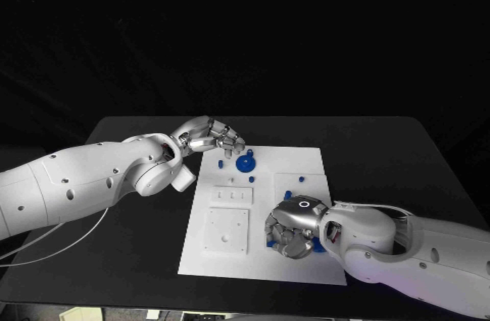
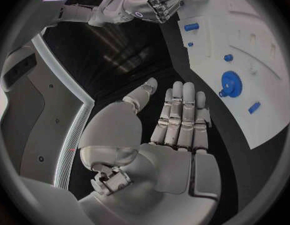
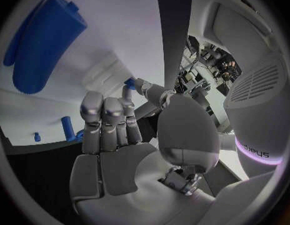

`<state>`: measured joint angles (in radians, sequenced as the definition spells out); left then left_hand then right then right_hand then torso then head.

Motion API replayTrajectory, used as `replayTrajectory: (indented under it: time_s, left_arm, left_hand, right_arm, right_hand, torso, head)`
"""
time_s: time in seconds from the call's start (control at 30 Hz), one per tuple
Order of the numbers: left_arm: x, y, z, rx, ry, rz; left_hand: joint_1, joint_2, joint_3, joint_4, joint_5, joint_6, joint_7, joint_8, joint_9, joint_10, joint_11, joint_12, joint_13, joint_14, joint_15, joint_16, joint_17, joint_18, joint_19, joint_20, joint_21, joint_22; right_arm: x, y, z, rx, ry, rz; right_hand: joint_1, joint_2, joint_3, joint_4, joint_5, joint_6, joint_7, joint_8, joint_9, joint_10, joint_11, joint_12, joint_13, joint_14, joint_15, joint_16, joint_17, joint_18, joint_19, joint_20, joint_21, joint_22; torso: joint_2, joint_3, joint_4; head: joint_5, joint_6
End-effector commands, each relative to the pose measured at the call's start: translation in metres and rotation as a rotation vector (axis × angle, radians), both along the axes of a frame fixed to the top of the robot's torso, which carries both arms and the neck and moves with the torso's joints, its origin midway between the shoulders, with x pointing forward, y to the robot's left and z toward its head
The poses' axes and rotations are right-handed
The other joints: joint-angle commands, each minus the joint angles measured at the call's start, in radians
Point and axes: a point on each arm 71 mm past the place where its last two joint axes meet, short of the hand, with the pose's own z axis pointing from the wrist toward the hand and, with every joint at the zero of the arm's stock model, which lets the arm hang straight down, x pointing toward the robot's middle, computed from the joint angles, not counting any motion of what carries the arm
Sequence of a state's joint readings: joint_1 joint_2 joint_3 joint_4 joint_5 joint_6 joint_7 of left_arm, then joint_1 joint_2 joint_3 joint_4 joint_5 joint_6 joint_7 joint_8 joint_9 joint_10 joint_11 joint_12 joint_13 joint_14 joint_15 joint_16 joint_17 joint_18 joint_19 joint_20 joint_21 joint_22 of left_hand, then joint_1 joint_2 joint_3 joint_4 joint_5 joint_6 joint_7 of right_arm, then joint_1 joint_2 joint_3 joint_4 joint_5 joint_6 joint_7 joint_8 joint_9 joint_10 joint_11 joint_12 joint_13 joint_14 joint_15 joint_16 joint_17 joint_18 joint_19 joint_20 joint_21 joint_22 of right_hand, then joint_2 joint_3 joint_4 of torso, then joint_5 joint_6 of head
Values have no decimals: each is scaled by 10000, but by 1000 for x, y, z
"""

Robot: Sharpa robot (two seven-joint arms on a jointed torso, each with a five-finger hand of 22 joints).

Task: Assemble the parts on the task board

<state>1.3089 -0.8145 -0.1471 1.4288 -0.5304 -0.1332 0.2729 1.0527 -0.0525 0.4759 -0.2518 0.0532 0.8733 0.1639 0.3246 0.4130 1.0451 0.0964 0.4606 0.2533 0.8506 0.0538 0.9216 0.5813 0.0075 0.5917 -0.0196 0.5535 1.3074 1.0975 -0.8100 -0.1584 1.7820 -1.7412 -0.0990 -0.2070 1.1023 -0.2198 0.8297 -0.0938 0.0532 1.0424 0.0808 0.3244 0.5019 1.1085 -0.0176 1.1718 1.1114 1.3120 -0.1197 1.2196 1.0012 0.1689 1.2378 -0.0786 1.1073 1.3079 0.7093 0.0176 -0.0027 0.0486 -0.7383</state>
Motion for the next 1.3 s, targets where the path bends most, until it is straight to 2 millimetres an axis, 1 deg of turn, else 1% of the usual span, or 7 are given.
replayTrajectory:
  time_s: [0.03,0.5,1.3]
  left_arm:
    - [0,-1,1,-107,0,-49]
    - [0,-1,1,-100,7,-40]
    - [0,1,0,-58,54,3]
  left_hand:
    - [41,19,27,28,5,-55,-11,-65,-8,-65,24,14,-18,12,29,68,-12,-75,17,29,-14,124]
    - [41,20,28,32,5,-54,-11,-65,-7,-65,25,18,-20,10,29,71,-18,-75,14,31,-18,124]
    - [57,32,37,32,7,-46,-16,-59,-3,-63,22,27,-24,7,30,76,-29,-75,11,32,-22,124]
  right_arm:
    - [1,-1,-1,-199,-135,67]
    - [7,-8,2,121,-633,-410]
    - [6,-12,8,799,-767,-492]
  right_hand:
    - [5,123,51,13,-42,136,50,60,16,-9,-65,47,0,-5,-94,-36,7,929,-28,12,56,150]
    - [-44,215,90,1,-41,152,40,75,27,-9,-76,52,10,-4,-105,-27,11,929,-29,25,69,152]
    - [-44,223,143,-60,-42,185,20,102,43,0,-96,61,22,-1,-125,-22,12,929,-15,19,82,149]
  torso:
    - [2,1,2]
    - [2,4,2]
    - [0,0,-1]
  head:
    - [-4,-3]
    - [-2,7]
    - [29,42]
